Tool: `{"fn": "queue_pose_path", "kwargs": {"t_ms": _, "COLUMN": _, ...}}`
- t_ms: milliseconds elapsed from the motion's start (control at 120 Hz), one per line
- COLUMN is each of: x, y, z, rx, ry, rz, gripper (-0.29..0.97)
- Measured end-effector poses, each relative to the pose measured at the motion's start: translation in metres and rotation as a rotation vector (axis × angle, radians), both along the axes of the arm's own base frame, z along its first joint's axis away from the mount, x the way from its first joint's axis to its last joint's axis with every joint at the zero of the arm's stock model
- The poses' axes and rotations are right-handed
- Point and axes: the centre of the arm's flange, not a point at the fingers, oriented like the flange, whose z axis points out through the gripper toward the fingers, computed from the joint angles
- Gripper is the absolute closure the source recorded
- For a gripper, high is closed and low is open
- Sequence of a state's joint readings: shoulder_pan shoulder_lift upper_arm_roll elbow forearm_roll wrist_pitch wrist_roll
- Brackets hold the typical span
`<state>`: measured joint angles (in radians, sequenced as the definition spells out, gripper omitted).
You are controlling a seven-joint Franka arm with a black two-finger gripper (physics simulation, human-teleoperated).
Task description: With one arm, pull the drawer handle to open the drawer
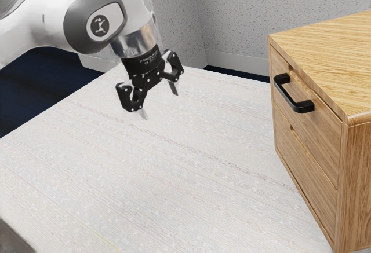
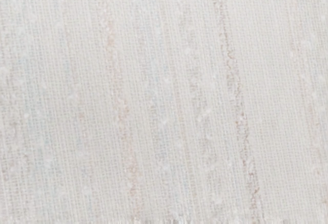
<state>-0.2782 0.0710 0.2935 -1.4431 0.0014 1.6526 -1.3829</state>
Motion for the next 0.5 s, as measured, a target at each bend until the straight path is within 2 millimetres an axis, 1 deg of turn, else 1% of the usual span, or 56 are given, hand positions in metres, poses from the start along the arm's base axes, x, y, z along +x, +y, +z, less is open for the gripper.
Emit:
{"fn": "queue_pose_path", "kwargs": {"t_ms": 108, "x": 0.031, "y": -0.03, "z": -0.003, "rx": -0.021, "ry": -0.081, "rz": -0.006, "gripper": 0.0}}
{"fn": "queue_pose_path", "kwargs": {"t_ms": 158, "x": 0.041, "y": -0.035, "z": -0.005, "rx": -0.043, "ry": -0.113, "rz": 0.0, "gripper": 0.0}}
{"fn": "queue_pose_path", "kwargs": {"t_ms": 217, "x": 0.047, "y": -0.036, "z": -0.004, "rx": -0.062, "ry": -0.15, "rz": 0.012, "gripper": 0.0}}
{"fn": "queue_pose_path", "kwargs": {"t_ms": 283, "x": 0.046, "y": -0.04, "z": -0.006, "rx": -0.079, "ry": -0.173, "rz": 0.013, "gripper": 0.0}}
{"fn": "queue_pose_path", "kwargs": {"t_ms": 333, "x": 0.039, "y": -0.053, "z": -0.005, "rx": -0.085, "ry": -0.186, "rz": -0.032, "gripper": 0.0}}
{"fn": "queue_pose_path", "kwargs": {"t_ms": 392, "x": 0.031, "y": -0.062, "z": -0.014, "rx": -0.079, "ry": -0.176, "rz": -0.094, "gripper": 0.0}}
{"fn": "queue_pose_path", "kwargs": {"t_ms": 442, "x": 0.03, "y": -0.064, "z": -0.018, "rx": -0.061, "ry": -0.18, "rz": -0.142, "gripper": 0.0}}
{"fn": "queue_pose_path", "kwargs": {"t_ms": 500, "x": 0.032, "y": -0.062, "z": -0.018, "rx": -0.039, "ry": -0.194, "rz": -0.186, "gripper": 0.0}}
